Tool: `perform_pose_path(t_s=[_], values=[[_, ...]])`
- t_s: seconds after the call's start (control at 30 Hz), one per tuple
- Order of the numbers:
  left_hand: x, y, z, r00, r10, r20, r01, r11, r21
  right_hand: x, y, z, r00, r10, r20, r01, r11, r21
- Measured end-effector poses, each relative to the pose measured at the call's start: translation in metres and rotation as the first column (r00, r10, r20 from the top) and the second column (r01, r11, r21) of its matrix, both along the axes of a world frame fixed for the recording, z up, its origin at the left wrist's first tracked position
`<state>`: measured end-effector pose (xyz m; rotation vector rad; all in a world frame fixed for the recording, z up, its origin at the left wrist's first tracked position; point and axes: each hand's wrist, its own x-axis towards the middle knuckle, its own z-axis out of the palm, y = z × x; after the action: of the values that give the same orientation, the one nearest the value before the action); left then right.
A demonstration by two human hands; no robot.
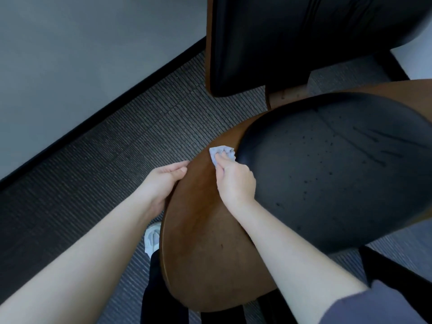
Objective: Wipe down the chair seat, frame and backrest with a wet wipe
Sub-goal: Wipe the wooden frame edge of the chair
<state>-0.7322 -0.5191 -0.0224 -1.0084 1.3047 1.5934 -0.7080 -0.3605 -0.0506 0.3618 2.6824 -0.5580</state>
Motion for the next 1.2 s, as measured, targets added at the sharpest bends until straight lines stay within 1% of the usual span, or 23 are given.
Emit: perform_pose_path(t_s=[0.07, 0.1, 0.13, 0.2, 0.23, 0.3, 0.33, 0.37, 0.43, 0.47, 0.53, 0.57, 0.6, 0.67, 0.7, 0.77, 0.8, 0.83, 0.93, 0.97, 1.07, 1.13, 1.2], values=[[0.004, 0.0, 0.004, 0.999, 0.054, -0.008, -0.054, 0.999, 0.008, 0.015, -0.015, 0.008, 0.993, 0.045, -0.111, -0.054, 0.995, -0.078], [0.006, 0.001, 0.006, 0.997, 0.071, -0.009, -0.07, 0.997, 0.017, 0.022, -0.016, 0.012, 0.989, 0.059, -0.132, -0.068, 0.996, -0.061], [0.007, 0.0, 0.008, 0.997, 0.082, -0.004, -0.081, 0.996, 0.026, 0.025, -0.013, 0.013, 0.995, 0.042, -0.089, -0.045, 0.998, -0.032], [0.011, -0.003, 0.012, 0.997, 0.075, 0.009, -0.076, 0.997, 0.03, 0.025, -0.005, 0.009, 0.996, -0.069, 0.052, 0.067, 0.997, 0.045], [0.014, -0.006, 0.014, 0.998, 0.062, 0.01, -0.063, 0.997, 0.034, 0.026, -0.006, 0.01, 0.995, -0.078, 0.067, 0.078, 0.997, 0.001], [0.02, -0.012, 0.017, 0.999, 0.034, -0.005, -0.033, 0.998, 0.056, 0.034, -0.018, 0.019, 0.999, -0.012, -0.037, 0.006, 0.986, -0.169], [0.022, -0.015, 0.02, 1.0, 0.022, -0.012, -0.021, 0.998, 0.064, 0.037, -0.022, 0.022, 0.997, 0.017, -0.073, -0.032, 0.978, -0.204], [0.025, -0.016, 0.023, 1.0, 0.007, -0.016, -0.006, 0.998, 0.065, 0.039, -0.023, 0.021, 0.997, 0.017, -0.077, -0.031, 0.982, -0.188], [0.03, -0.018, 0.028, 1.0, -0.011, -0.014, 0.012, 0.998, 0.06, 0.038, -0.023, 0.021, 0.997, -0.07, -0.018, 0.067, 0.99, -0.125], [0.032, -0.019, 0.03, 1.0, -0.009, -0.014, 0.009, 0.998, 0.06, 0.04, -0.026, 0.025, 0.997, -0.078, -0.025, 0.073, 0.984, -0.163], [0.037, -0.022, 0.033, 1.0, -0.007, -0.027, 0.009, 0.998, 0.057, 0.051, -0.038, 0.036, 0.996, -0.021, -0.086, -0.006, 0.952, -0.305], [0.039, -0.023, 0.034, 0.999, -0.012, -0.034, 0.014, 0.998, 0.057, 0.057, -0.039, 0.039, 0.997, 0.005, -0.082, -0.031, 0.947, -0.32], [0.041, -0.024, 0.036, 0.999, -0.02, -0.04, 0.022, 0.998, 0.055, 0.059, -0.036, 0.038, 0.999, 0.0, -0.055, -0.015, 0.962, -0.272], [0.046, -0.024, 0.04, 0.998, -0.04, -0.042, 0.042, 0.998, 0.049, 0.062, -0.024, 0.031, 0.995, -0.087, 0.044, 0.091, 0.99, -0.104], [0.049, -0.025, 0.044, 0.998, -0.036, -0.042, 0.038, 0.998, 0.047, 0.065, -0.025, 0.034, 0.994, -0.095, 0.052, 0.101, 0.987, -0.124], [0.055, -0.025, 0.048, 0.999, -0.018, -0.041, 0.02, 0.999, 0.046, 0.077, -0.038, 0.047, 0.999, -0.032, -0.008, 0.028, 0.959, -0.283], [0.057, -0.026, 0.05, 0.999, -0.01, -0.042, 0.011, 0.999, 0.041, 0.083, -0.043, 0.053, 1.0, 0.003, -0.03, -0.013, 0.945, -0.326], [0.059, -0.026, 0.052, 0.999, -0.005, -0.043, 0.006, 0.999, 0.033, 0.086, -0.043, 0.054, 0.999, 0.003, -0.039, -0.016, 0.947, -0.32], [0.063, -0.026, 0.061, 0.999, -0.015, -0.048, 0.015, 1.0, 0.012, 0.085, -0.029, 0.052, 0.993, -0.114, 0.009, 0.114, 0.971, -0.211], [0.064, -0.026, 0.063, 0.999, -0.016, -0.049, 0.017, 1.0, 0.013, 0.084, -0.029, 0.053, 0.994, -0.107, 0.005, 0.106, 0.977, -0.187], [0.066, -0.026, 0.065, 0.999, -0.018, -0.048, 0.018, 1.0, 0.007, 0.088, -0.034, 0.055, 0.998, -0.001, -0.062, -0.006, 0.992, -0.125], [0.065, -0.026, 0.065, 0.999, -0.018, -0.046, 0.018, 1.0, -0.002, 0.09, -0.032, 0.053, 0.999, -0.006, -0.043, 0.0, 0.989, -0.145], [0.065, -0.026, 0.065, 0.999, -0.017, -0.042, 0.016, 1.0, -0.013, 0.09, -0.032, 0.053, 0.999, -0.044, -0.02, 0.039, 0.978, -0.207]])
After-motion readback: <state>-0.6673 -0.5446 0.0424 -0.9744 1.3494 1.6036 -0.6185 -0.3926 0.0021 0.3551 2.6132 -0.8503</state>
